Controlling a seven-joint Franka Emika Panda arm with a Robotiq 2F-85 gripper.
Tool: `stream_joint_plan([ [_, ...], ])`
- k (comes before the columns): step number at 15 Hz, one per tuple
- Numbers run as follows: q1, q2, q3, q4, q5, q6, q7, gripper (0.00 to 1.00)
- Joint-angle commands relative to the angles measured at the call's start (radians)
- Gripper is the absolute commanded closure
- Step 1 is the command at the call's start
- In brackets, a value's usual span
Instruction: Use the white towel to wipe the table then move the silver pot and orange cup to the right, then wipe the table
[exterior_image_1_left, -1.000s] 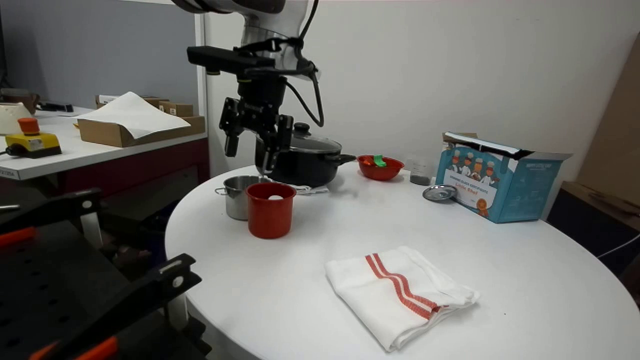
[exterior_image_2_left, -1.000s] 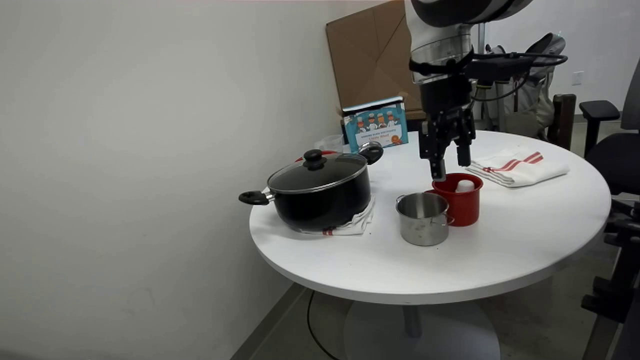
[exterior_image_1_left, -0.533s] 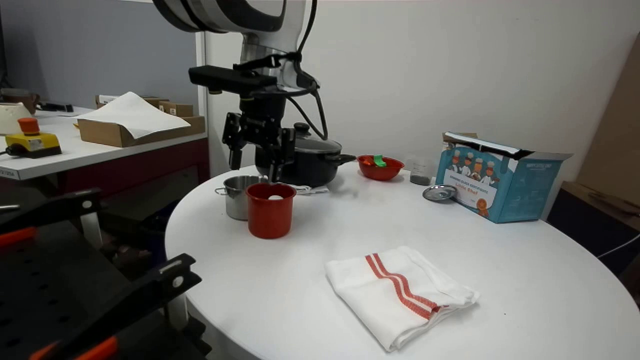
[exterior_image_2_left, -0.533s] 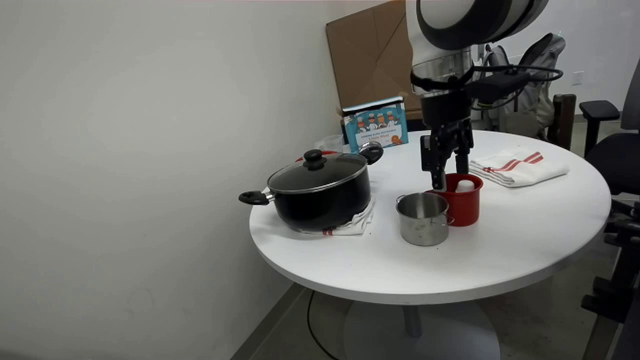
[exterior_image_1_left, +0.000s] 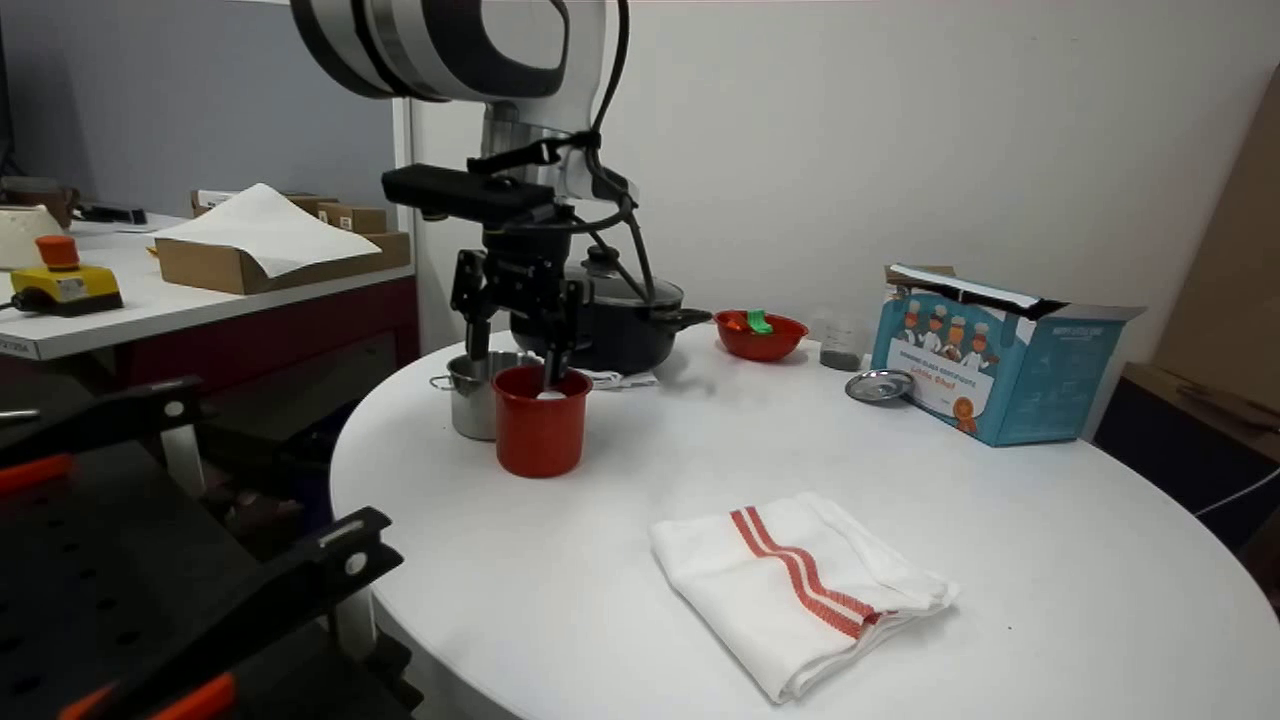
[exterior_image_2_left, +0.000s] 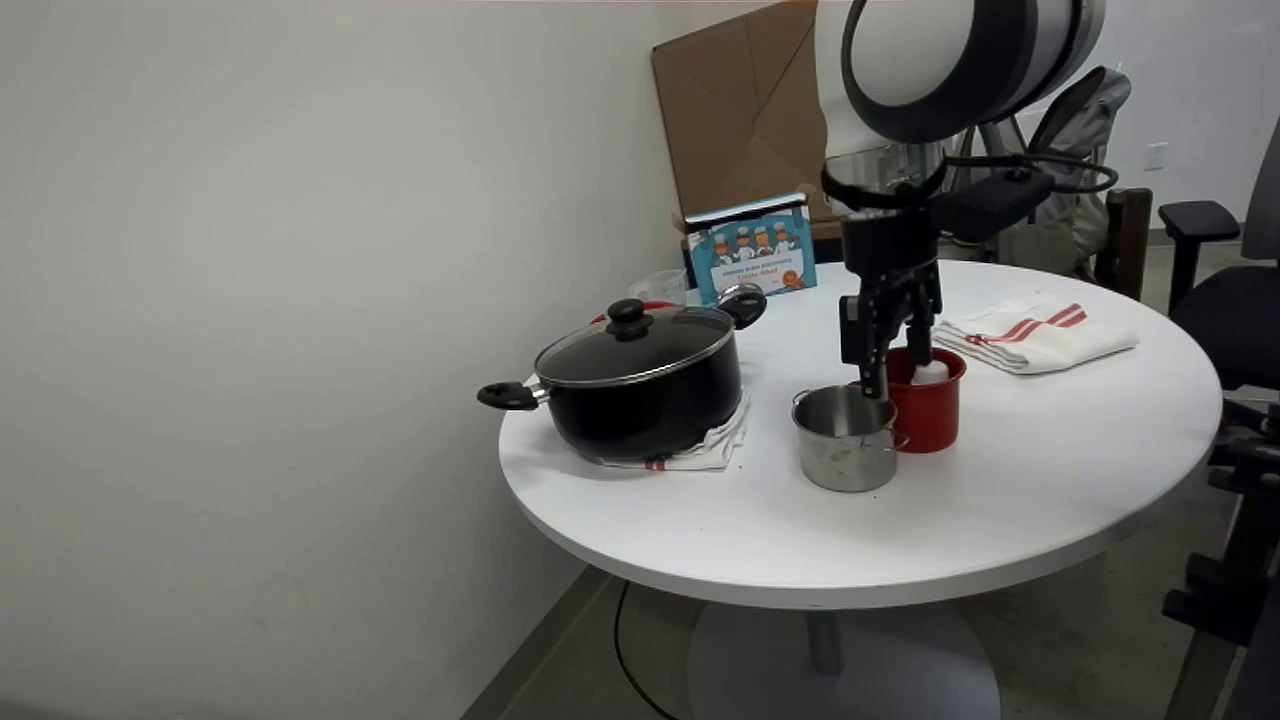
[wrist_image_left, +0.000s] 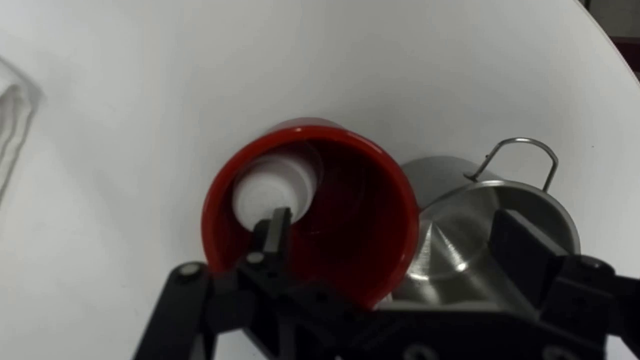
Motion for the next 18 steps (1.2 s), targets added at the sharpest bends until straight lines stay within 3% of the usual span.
stream_joint_plan([
  [1,0.040,0.029,-0.025,0.024,-0.036,0.026,0.053,0.00],
  [16,0.113,0.108,-0.067,0.100,-0.067,0.022,0.129,0.00],
  [17,0.115,0.114,-0.069,0.103,-0.067,0.023,0.130,0.05],
  [18,0.116,0.120,-0.071,0.105,-0.067,0.022,0.130,0.26],
])
